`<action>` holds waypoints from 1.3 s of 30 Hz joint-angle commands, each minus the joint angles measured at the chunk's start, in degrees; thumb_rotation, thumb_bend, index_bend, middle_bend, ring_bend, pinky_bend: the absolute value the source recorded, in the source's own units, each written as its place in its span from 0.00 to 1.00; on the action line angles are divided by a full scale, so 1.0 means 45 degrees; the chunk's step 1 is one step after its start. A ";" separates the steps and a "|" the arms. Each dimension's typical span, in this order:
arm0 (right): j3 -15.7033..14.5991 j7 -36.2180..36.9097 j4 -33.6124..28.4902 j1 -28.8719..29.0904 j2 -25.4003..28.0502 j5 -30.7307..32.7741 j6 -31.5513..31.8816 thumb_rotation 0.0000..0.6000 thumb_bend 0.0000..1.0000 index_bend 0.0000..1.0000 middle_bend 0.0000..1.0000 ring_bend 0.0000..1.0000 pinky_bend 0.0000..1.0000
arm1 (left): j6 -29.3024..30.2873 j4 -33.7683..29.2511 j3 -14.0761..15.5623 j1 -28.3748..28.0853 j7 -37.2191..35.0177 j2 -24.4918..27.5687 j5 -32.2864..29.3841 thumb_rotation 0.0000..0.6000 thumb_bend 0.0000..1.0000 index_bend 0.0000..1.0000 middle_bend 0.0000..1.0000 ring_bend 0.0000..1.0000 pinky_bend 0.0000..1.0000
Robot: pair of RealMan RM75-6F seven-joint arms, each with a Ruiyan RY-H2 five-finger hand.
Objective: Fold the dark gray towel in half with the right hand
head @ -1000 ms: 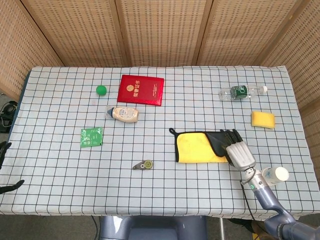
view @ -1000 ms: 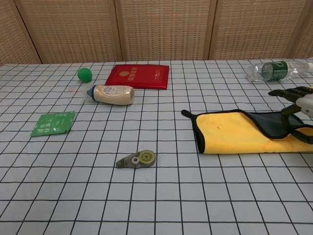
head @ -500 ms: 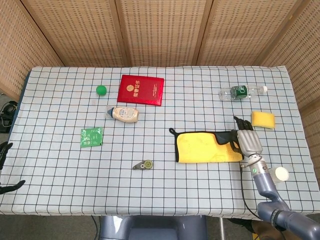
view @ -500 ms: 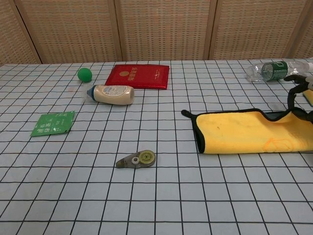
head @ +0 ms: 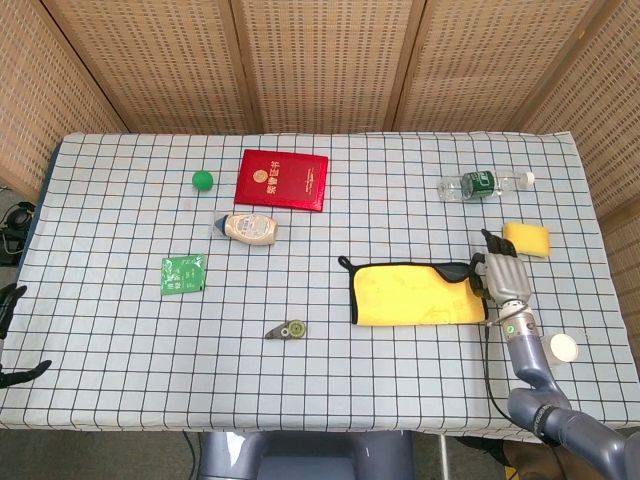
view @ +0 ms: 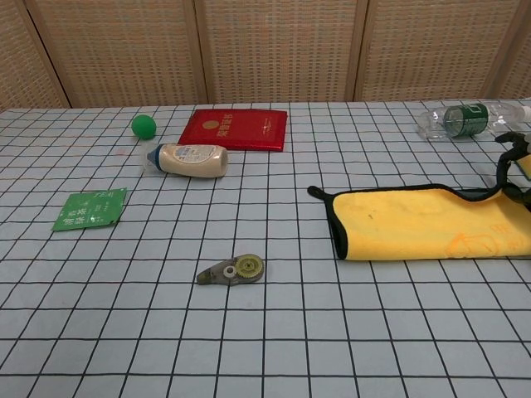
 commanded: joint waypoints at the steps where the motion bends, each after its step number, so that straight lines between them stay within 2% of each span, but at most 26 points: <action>1: 0.0079 -0.0046 0.0307 0.0110 -0.0202 0.0143 -0.0152 1.00 0.55 0.54 0.04 0.00 0.01 | -0.0002 0.0001 -0.0004 -0.0004 0.0007 0.0003 -0.0008 1.00 0.00 0.00 0.00 0.00 0.00; 5: 0.0187 -0.0041 0.0554 0.0214 -0.0363 0.0342 -0.0383 1.00 0.34 0.28 0.00 0.00 0.01 | 0.0017 0.0002 -0.0011 0.0008 -0.0010 0.0008 -0.0029 1.00 0.00 0.00 0.00 0.00 0.00; 7: 0.0260 -0.0015 0.0611 0.0237 -0.0416 0.0367 -0.0313 1.00 0.30 0.21 0.00 0.00 0.00 | 0.0008 0.0004 -0.0014 0.0007 -0.0025 0.0010 -0.0044 1.00 0.00 0.00 0.00 0.00 0.00; 10: 0.0465 0.0003 0.0751 0.0224 -0.0597 0.0356 0.0227 1.00 0.27 0.16 0.00 0.00 0.00 | 0.0005 0.0010 -0.0013 0.0004 -0.0019 0.0013 -0.0045 1.00 0.00 0.00 0.00 0.00 0.00; 15: 0.0671 0.0244 0.0669 0.0101 -0.0724 0.0080 0.1211 1.00 0.22 0.16 0.00 0.00 0.00 | 0.0044 -0.0009 -0.0015 0.0020 -0.0048 0.0027 -0.0030 1.00 0.00 0.00 0.00 0.00 0.00; 19: 0.0516 0.0915 -0.0528 -0.0260 0.0005 -0.0647 0.1929 1.00 0.02 0.16 0.00 0.00 0.00 | 0.0091 -0.0036 -0.0001 0.0044 -0.0101 0.0056 0.0030 1.00 0.00 0.00 0.00 0.00 0.00; 20: 0.0383 0.1371 -0.1121 -0.0472 0.0339 -0.1019 0.2220 1.00 0.00 0.16 0.00 0.00 0.00 | 0.0128 -0.0059 0.0009 0.0059 -0.0123 0.0075 0.0080 1.00 0.00 0.00 0.00 0.00 0.00; 24: -0.0512 0.2446 -0.2783 -0.1165 0.1776 -0.2666 0.3056 1.00 0.00 0.11 0.00 0.00 0.00 | 0.0320 -0.0134 0.0071 0.0147 -0.0215 0.0146 0.0323 1.00 0.00 0.00 0.00 0.00 0.00; 27: -0.1189 0.2431 -0.3885 -0.1661 0.2840 -0.3751 0.3837 1.00 0.00 0.03 0.00 0.00 0.00 | 0.0482 -0.0179 0.0129 0.0231 -0.0342 0.0211 0.0525 1.00 0.00 0.00 0.00 0.00 0.00; 34: -0.2094 0.0516 -0.7269 -0.2924 0.5018 -0.4954 0.5750 1.00 0.00 0.00 0.00 0.00 0.00 | 0.0788 -0.0195 0.0278 0.0381 -0.0771 0.0366 0.1078 1.00 0.00 0.00 0.00 0.00 0.00; 39: -0.2446 -0.0620 -0.8653 -0.3623 0.5752 -0.5272 0.6628 1.00 0.00 0.00 0.00 0.00 0.00 | 0.0928 -0.0018 0.0276 0.0436 -0.0946 0.0380 0.1194 1.00 0.00 0.00 0.00 0.00 0.00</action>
